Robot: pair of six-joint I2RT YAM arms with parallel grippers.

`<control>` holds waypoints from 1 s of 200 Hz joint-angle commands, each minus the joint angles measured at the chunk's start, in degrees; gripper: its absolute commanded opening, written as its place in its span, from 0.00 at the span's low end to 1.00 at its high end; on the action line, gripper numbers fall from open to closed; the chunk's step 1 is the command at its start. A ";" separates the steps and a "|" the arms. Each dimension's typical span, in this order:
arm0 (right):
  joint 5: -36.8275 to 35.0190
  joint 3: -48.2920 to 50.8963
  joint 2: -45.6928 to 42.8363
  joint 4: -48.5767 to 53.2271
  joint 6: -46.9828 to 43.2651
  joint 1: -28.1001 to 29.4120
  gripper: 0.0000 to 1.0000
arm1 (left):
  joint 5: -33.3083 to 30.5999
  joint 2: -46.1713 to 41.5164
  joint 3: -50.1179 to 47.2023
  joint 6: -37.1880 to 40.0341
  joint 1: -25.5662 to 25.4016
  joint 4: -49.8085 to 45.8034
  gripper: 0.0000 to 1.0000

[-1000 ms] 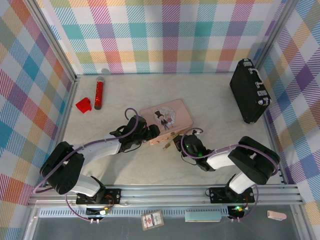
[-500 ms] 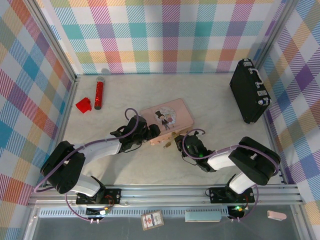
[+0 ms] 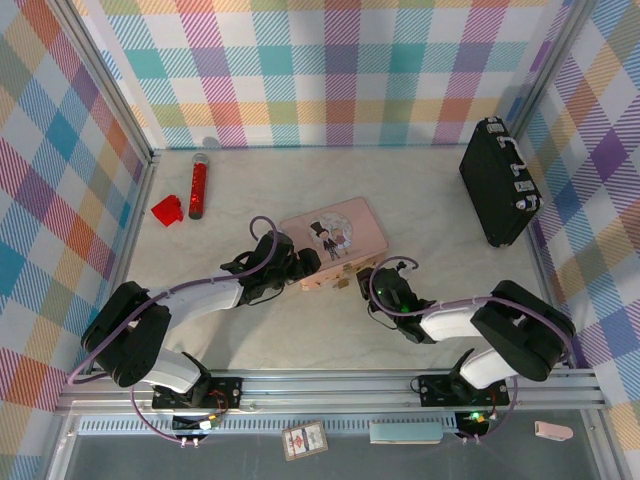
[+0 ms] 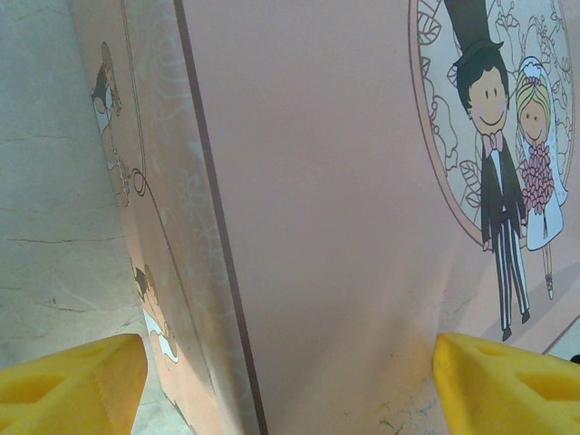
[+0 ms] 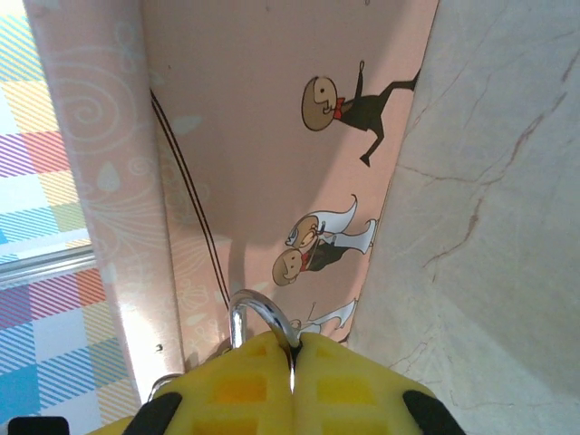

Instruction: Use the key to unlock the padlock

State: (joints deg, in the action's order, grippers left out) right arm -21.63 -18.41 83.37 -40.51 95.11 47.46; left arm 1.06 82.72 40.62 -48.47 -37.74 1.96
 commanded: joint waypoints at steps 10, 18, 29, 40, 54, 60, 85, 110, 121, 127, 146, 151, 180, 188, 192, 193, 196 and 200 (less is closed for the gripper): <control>-2.08 0.83 -2.22 3.46 -0.62 -0.18 0.00 | -1.52 1.48 -1.42 -0.20 0.30 -3.00 0.81; -2.26 0.92 -2.64 3.92 -0.78 -0.22 0.00 | -1.50 1.56 -1.34 -0.22 0.29 -3.09 0.81; -2.44 1.01 -3.40 5.32 -1.17 -0.37 0.00 | -1.59 1.57 -1.33 -0.22 0.29 -3.03 0.81; -2.62 1.07 -4.36 6.78 -1.50 -0.53 0.00 | -1.59 1.57 -1.26 -0.22 0.30 -3.03 0.81; -2.89 1.11 -5.67 8.14 -2.35 -0.75 0.00 | -1.67 1.66 -1.16 -0.15 0.30 -3.19 0.81; -2.88 1.10 -6.20 8.91 -2.64 -0.87 0.00 | -1.73 1.66 -1.08 -0.14 0.36 -3.27 0.81; -3.45 1.43 -8.57 10.92 -3.83 -1.12 0.00 | -1.74 1.99 -0.85 -0.05 0.30 -3.27 0.81; -3.61 2.11 -11.49 12.79 -6.06 -1.47 0.00 | -1.64 2.66 -0.29 0.22 0.30 -3.39 0.81; -2.92 2.24 -13.48 14.00 -8.77 -1.90 0.00 | -1.69 2.96 -0.06 0.22 0.36 -3.34 0.81; -2.32 2.05 -14.76 15.18 -11.10 -2.08 0.00 | -1.84 3.14 0.05 0.22 0.32 -3.45 0.81; 0.99 -0.03 -18.85 21.06 -21.34 -2.95 0.00 | -2.29 3.50 0.67 0.05 0.35 -4.22 0.81; 1.58 -0.42 -19.97 22.83 -23.64 -2.99 0.00 | -2.37 3.63 0.71 0.04 0.30 -4.14 0.81; 3.87 0.09 -26.83 27.77 -33.33 -3.34 0.00 | -2.49 5.04 2.31 0.73 0.43 -4.42 0.81; 4.43 -0.25 -29.12 30.30 -36.37 -3.43 0.00 | -2.64 5.83 3.35 1.25 0.38 -4.85 0.81; 4.67 -0.49 -30.13 31.43 -37.78 -3.43 0.00 | -2.73 6.29 3.78 1.41 0.46 -5.07 0.81; 4.76 -0.58 -30.39 31.71 -38.19 -3.43 0.00 | -2.73 6.39 3.90 1.43 0.46 -5.10 0.81; 4.97 -0.77 -31.02 32.45 -39.29 -3.43 0.00 | -2.73 6.81 4.34 1.64 0.47 -5.19 0.81; 5.36 -1.14 -31.84 33.34 -40.91 -3.47 0.00 | -2.73 7.30 4.83 1.85 0.55 -5.29 0.81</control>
State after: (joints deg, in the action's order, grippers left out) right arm -18.96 -16.95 56.16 -14.57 67.13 44.29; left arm 0.80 85.80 43.44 -48.40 -37.71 1.87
